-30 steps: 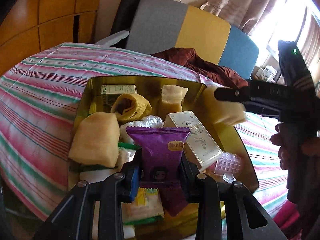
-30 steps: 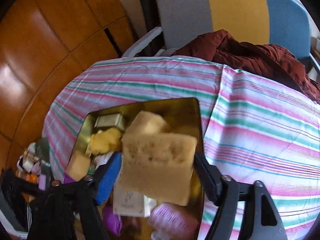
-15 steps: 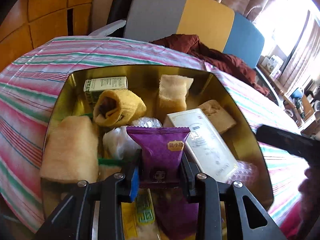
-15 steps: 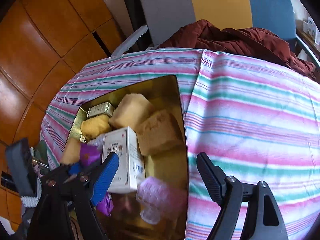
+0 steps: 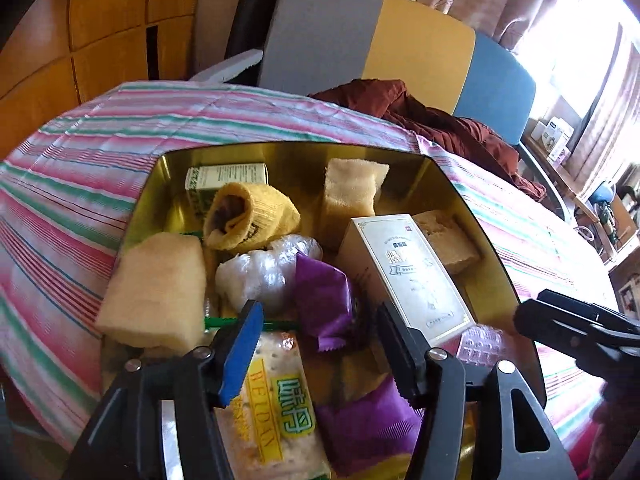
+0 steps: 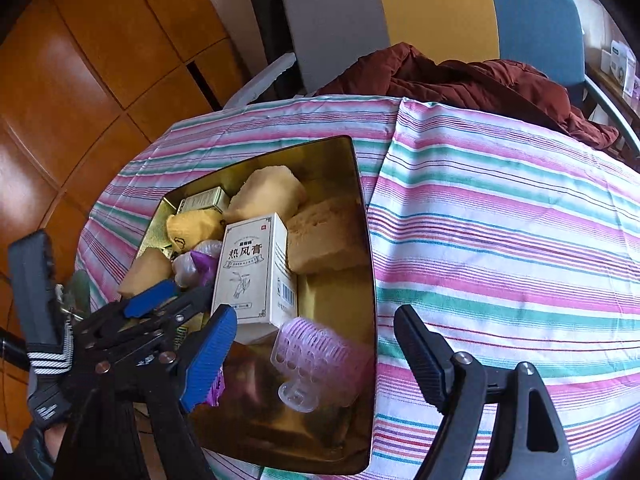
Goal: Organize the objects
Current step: 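Pull both open tools back from the filled tray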
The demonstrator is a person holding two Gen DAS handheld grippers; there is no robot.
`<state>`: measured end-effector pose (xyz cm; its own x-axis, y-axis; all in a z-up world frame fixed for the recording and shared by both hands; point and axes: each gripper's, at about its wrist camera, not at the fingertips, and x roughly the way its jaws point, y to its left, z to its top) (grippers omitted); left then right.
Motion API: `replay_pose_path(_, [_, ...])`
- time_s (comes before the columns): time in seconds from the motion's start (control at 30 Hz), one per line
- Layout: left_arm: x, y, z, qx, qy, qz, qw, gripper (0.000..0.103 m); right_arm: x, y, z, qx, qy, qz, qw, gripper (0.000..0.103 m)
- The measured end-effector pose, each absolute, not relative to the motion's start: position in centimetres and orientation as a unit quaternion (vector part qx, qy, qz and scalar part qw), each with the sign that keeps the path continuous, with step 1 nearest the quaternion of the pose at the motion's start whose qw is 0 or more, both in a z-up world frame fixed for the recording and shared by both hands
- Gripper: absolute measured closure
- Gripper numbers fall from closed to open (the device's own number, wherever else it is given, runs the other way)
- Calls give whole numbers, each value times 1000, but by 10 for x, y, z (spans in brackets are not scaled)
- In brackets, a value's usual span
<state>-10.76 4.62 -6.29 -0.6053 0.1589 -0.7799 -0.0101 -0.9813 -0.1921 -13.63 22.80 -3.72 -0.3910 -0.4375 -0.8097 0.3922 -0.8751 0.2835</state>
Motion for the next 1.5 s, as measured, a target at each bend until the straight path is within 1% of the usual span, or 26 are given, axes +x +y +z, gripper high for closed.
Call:
replay_pose_path(0.03, [-105, 46, -61, -438, -82, 894, 43, 41, -135, 227, -37, 491, -18, -835, 248, 20])
replay_pose_path(0.13, [-94, 43, -53, -426, -79, 901, 30, 33, -128, 223, -37, 485, 2, -841, 240, 19])
replay_pose_path(0.27, [-78, 38, -43, -409, -80, 909, 14, 21, -117, 218, -37, 474, 26, -849, 234, 19])
replay_pose_path(0.33, [-70, 37, -38, -399, -77, 913, 6, 20, -112, 215, -37, 468, 36, -852, 230, 19])
replay_pose_path(0.4, [-63, 37, -34, -394, -73, 916, -2, 12, -106, 212, -37, 462, 47, -856, 227, 19])
replay_pose_path(0.43, [-60, 36, -32, -391, -74, 917, -5, 12, -103, 211, -37, 459, 51, -858, 224, 19])
replay_pose_path(0.5, [-53, 35, -30, -386, -80, 919, -25, 5, -97, 210, -38, 452, 54, -864, 215, 19])
replay_pose_path(0.6, [-45, 34, -27, -380, -82, 921, -35, 1, -89, 212, -37, 440, 53, -874, 198, 19])
replay_pose_path(0.83, [-29, 31, -22, -378, -65, 919, -92, 0, -79, 219, -33, 417, 58, -891, 168, 19])
replay_pose_path(1.07, [-11, 30, -15, -367, -62, 921, -114, 0, -73, 223, -31, 414, 61, -894, 160, 19])
replay_pose_path(1.27, [3, 34, -7, -346, -74, 930, -104, 0, -67, 221, -30, 405, 78, -901, 137, 19])
replay_pose_path(1.5, [8, 35, -4, -344, -90, 928, -108, 0, -65, 227, -19, 387, 69, -911, 126, 19])
